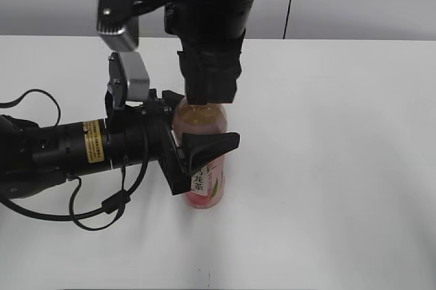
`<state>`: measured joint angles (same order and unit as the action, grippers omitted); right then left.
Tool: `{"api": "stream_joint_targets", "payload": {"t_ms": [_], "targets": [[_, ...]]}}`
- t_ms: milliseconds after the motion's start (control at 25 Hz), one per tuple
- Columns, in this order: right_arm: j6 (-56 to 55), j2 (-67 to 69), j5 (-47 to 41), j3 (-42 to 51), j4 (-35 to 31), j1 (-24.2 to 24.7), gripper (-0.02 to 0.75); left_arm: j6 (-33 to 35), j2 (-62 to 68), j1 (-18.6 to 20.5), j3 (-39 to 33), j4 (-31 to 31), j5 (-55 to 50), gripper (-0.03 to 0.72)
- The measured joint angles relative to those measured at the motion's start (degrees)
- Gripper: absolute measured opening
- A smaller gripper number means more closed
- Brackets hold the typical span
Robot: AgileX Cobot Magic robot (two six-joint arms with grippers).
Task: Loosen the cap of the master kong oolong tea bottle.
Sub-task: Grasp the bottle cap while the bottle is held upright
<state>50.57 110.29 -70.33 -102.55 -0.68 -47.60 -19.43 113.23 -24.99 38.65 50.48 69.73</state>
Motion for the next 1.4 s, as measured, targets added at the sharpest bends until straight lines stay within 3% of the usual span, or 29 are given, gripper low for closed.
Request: {"api": "stream_joint_targets", "payload": {"t_ms": [400,600,1400], "targets": [[42.06,0.00,-0.47,-0.06,-0.20,0.00,0.283,0.25,0.00,0.00,0.00,0.18,0.00,0.445],[57.93,-0.17,-0.43,-0.06,-0.01,-0.06,0.283,0.25,0.00,-0.05,0.00,0.06,0.00,0.445],[90.22,-1.22,-0.16,0.48,0.33,-0.11,0.281,-0.08,0.00,-0.05,0.00,0.36,0.30,0.445]]}}
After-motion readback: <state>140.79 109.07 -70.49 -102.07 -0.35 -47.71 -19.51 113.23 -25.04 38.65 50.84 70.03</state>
